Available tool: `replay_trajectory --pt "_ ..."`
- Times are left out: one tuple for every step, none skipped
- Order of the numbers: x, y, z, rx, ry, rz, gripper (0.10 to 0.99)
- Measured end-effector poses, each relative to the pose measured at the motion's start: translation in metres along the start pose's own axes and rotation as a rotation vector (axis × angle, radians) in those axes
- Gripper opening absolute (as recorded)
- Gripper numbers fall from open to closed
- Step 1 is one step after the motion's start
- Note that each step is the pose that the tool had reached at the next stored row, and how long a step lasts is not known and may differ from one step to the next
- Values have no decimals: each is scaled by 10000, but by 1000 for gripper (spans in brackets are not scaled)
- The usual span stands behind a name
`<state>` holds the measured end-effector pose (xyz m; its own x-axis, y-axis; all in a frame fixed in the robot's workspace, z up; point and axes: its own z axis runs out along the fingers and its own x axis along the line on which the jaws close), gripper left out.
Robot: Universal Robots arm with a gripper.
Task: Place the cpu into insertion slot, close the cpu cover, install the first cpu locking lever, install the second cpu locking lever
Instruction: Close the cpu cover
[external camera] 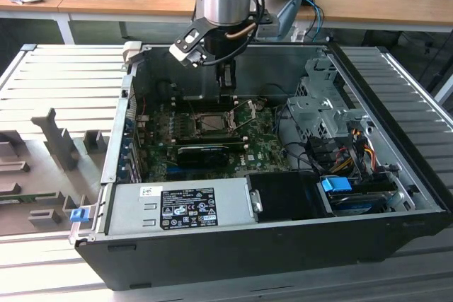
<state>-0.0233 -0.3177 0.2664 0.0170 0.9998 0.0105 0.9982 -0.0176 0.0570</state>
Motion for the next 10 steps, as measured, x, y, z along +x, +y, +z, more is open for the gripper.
replay_trajectory --pt "0 0 0 0 0 -1 106" --pt "1 0 0 -1 0 0 106" --pt "1 1 0 -1 0 1 106" --pt "1 2 0 -1 1 0 106" --pt "2 4 0 0 0 -1 106" --pt "2 6 1 0 1 0 106" --pt "2 7 1 0 0 1 106" --pt "2 10 1 0 0 0 106" --pt "2 13 1 -1 0 0 106" --pt "3 15 1 -1 0 0 106"
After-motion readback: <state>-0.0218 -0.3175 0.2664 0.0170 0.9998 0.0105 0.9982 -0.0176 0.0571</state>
